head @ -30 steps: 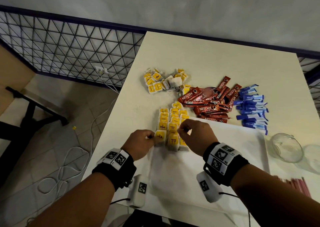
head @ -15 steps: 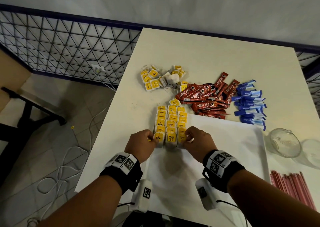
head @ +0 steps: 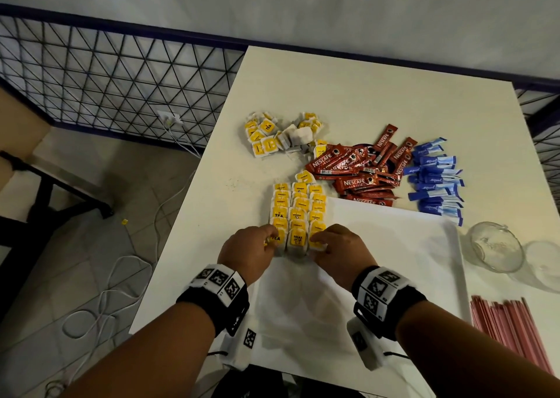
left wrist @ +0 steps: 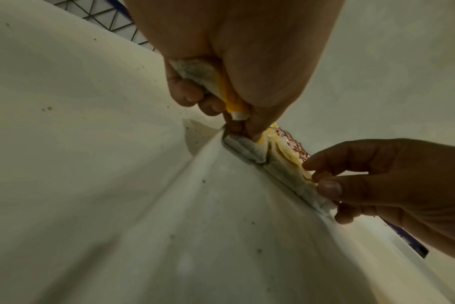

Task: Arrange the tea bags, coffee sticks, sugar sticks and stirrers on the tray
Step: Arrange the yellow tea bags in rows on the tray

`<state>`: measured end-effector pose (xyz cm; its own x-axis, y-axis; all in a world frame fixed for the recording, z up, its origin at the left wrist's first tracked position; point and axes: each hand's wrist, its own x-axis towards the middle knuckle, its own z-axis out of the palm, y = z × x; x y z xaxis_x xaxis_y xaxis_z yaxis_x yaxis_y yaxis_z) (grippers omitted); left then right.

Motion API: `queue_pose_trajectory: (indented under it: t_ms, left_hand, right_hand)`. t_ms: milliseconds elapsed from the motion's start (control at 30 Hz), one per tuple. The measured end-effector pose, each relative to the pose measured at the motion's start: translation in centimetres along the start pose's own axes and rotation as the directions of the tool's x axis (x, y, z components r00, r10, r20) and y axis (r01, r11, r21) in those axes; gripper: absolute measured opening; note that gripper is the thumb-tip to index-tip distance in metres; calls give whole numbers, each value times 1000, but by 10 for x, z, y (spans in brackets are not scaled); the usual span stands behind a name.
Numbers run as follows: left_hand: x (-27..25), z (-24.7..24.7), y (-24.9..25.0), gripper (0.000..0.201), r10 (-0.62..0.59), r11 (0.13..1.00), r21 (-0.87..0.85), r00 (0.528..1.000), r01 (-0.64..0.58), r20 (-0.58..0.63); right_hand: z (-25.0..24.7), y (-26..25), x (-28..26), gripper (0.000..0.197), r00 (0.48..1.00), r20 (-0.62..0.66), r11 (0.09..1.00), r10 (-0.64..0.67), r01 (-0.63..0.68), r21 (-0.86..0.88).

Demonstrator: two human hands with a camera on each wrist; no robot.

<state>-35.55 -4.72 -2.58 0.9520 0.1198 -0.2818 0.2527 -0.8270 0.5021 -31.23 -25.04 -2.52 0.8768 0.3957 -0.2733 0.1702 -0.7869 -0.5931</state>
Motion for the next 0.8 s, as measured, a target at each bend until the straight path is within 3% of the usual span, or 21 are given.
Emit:
queue_pose_trajectory:
  t_ms: [133, 333, 400, 467, 500, 533, 567, 600, 633, 700, 800]
  left_hand:
    - [0, 5, -1, 36, 22, 998, 51, 1000, -22, 10]
    - [-1, 3, 4, 36, 33, 996, 83, 999, -32, -13]
    - [-2, -6, 9, 26, 15, 999, -47, 993, -20, -114]
    - [-3, -15, 18, 22, -111, 949, -311, 975, 47, -191]
    - [-2, -18, 23, 32, -224, 822, -556, 967, 120, -123]
    - [-2, -23, 29, 43, -308, 564, -799, 951, 210, 33]
    - [-3, -28, 34, 53, -307, 256, -920, 927, 298, 215]
    - [-3, -32, 36, 62, -253, 16, -936, 907, 352, 337]
    - [-2, -35, 37, 69, -197, -106, -920, 898, 378, 392]
    - [-1, -39, 39, 76, -138, -168, -908, 902, 385, 408]
    - [0, -41, 44, 77, -136, -143, -919, 912, 368, 386]
  right_hand:
    - [1, 0, -2, 22, 995, 9, 994, -97, 97, -53]
    - [-1, -4, 0, 22, 989, 32, 985, -141, 143, -96]
    - [-7, -8, 0, 21, 988, 1, 985, -155, 154, -73]
    - [-15, -15, 1, 23, 984, -66, 986, -168, 167, -20]
    - [-20, -20, 2, 22, 978, -99, 983, -182, 183, 6]
    - [-25, -27, 4, 19, 969, -130, 976, -210, 215, 25]
    - [-30, -35, 6, 16, 957, -153, 966, -248, 256, 39]
    - [-34, -43, 7, 13, 943, -168, 952, -289, 301, 49]
    - [-38, -50, 8, 13, 929, -173, 938, -328, 343, 60]
    - [-43, -62, 8, 16, 907, -156, 908, -391, 408, 94]
    - [-44, -71, 10, 20, 887, -116, 884, -448, 459, 95]
